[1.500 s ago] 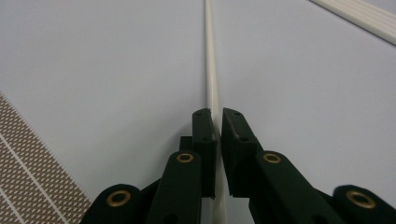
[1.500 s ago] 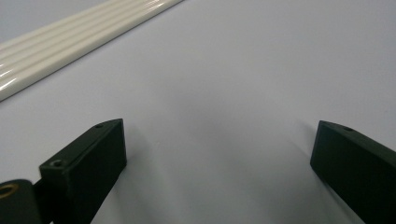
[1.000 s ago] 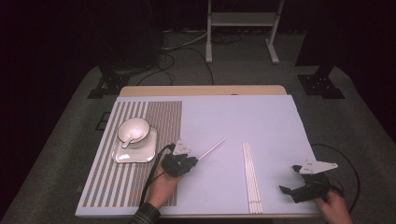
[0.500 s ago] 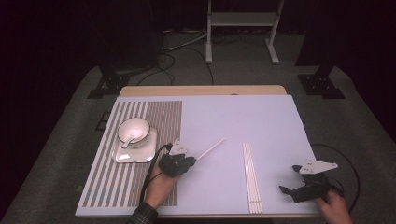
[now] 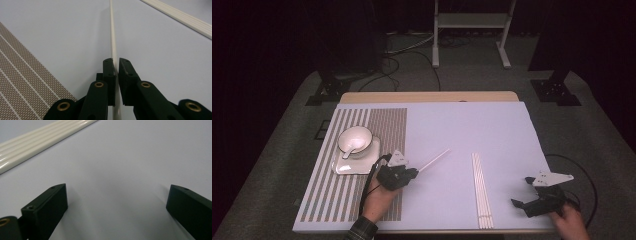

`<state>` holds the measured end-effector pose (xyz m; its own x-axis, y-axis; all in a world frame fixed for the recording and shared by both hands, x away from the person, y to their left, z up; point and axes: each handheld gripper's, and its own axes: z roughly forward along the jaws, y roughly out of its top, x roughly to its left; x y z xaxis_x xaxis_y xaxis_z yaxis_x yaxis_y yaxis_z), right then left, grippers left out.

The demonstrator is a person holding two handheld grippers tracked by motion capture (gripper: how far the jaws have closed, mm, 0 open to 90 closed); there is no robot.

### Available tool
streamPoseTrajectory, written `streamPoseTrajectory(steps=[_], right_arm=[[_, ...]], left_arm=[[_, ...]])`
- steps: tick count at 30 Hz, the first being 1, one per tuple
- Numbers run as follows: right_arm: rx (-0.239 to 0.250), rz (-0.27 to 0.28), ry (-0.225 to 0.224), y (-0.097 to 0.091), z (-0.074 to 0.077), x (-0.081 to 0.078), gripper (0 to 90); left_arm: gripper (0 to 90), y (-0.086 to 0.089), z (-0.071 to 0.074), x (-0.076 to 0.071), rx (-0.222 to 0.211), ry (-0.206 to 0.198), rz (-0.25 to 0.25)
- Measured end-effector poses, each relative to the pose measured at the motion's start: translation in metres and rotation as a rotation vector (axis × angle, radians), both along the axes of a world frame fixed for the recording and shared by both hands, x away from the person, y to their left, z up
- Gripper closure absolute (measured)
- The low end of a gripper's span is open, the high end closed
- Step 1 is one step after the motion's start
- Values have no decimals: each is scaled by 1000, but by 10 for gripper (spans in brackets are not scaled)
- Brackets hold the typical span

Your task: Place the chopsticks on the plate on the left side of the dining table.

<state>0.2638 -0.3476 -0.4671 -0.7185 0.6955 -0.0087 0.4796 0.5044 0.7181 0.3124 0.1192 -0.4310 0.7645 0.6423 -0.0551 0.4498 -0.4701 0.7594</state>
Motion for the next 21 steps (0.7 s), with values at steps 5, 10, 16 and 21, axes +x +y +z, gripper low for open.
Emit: streamPoseTrajectory(steps=[5, 10, 16, 21], right_arm=[[0, 0, 0, 0, 0, 0, 22], [0, 0, 1, 0, 0, 0, 22], [1, 0, 1, 0, 0, 0, 22], [1, 0, 1, 0, 0, 0, 22]], left_arm=[[841, 8, 2, -2, -3, -1, 11], [840, 17, 5, -7, 1, -2, 21], [840, 25, 6, -9, -5, -3, 37], [840, 34, 8, -11, -7, -1, 49]])
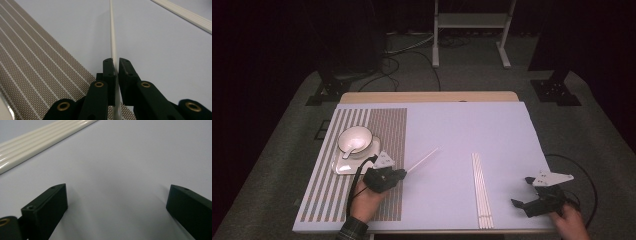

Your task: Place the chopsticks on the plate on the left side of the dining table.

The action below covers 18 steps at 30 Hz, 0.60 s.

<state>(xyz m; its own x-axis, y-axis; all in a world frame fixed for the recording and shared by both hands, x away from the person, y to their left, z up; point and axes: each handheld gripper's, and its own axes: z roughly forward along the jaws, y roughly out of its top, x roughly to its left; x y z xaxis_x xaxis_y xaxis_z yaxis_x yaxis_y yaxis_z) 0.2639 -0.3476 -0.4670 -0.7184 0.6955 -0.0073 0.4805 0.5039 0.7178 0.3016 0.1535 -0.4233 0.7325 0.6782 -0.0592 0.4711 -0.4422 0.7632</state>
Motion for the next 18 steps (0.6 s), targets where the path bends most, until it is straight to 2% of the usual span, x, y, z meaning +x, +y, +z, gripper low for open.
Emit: streamPoseTrajectory(steps=[18], right_arm=[[0, 0, 0, 0, 0, 0, 22]], left_arm=[[840, 36, 3, -2, -12, -4, 66]])
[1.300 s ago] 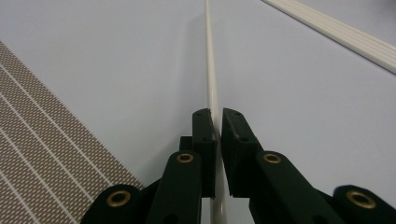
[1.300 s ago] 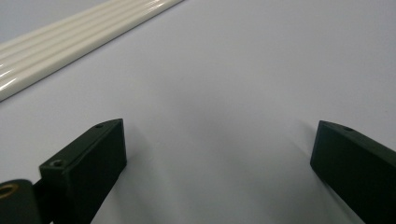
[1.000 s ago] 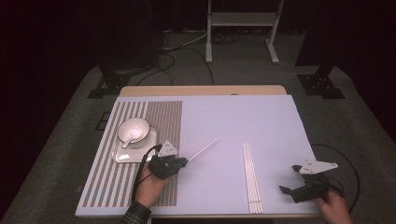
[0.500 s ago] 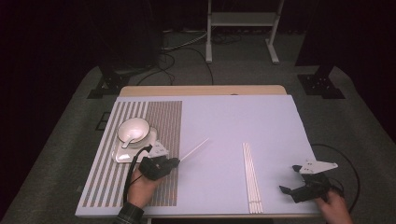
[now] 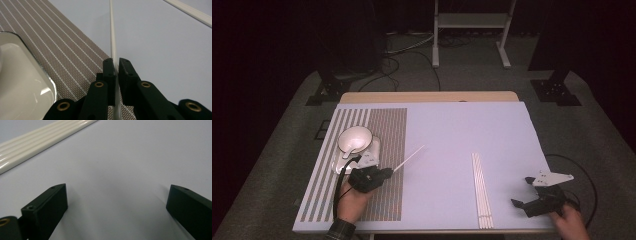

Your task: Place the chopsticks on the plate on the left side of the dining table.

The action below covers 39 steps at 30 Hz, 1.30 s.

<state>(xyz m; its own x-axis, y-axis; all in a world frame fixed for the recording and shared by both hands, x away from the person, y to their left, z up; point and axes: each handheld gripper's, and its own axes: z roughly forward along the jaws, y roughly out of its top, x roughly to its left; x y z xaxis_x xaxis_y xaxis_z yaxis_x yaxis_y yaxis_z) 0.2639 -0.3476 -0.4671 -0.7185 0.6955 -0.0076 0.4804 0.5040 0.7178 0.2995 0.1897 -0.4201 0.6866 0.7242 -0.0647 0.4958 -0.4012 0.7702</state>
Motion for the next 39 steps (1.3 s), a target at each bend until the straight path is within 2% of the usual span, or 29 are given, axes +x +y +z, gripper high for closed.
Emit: streamPoseTrajectory(steps=[19, 29, 39], right_arm=[[0, 0, 0, 0, 0, 0, 22], [0, 0, 0, 0, 0, 0, 22], [-1, 0, 1, 0, 0, 0, 22]], left_arm=[[840, 36, 1, 3, 3, 1, 81], [840, 46, 1, 4, 13, 1, 99], [840, 64, -1, 5, 13, 0, 148]])
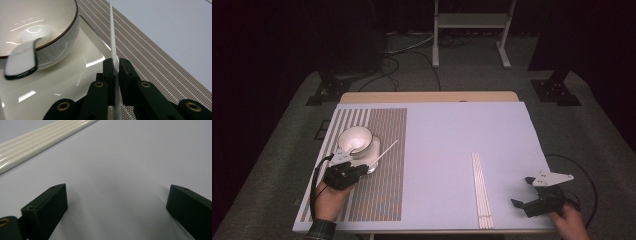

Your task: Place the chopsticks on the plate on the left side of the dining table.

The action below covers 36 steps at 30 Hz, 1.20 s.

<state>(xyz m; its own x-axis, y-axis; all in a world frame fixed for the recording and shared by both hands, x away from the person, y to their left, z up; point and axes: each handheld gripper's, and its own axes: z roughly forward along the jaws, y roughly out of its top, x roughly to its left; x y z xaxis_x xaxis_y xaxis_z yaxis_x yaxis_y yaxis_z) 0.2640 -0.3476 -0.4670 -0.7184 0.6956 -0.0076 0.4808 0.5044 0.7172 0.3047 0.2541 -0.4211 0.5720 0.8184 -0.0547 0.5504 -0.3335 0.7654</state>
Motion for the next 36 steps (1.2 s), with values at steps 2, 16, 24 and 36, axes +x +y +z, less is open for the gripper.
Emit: streamPoseTrajectory(steps=[2, 16, 24, 36], right_arm=[[0, 0, 1, 0, 0, 0, 22], [0, 0, 0, 0, 0, 0, 22], [0, 0, 0, 0, 0, 0, 22], [0, 0, 0, 0, 0, 0, 22]], left_arm=[[840, 3, -1, 1, 0, 0, 6], [840, 13, -3, 6, 8, -4, 38], [839, 14, -5, 9, 9, -2, 48], [839, 18, -7, 13, 14, 0, 63]])
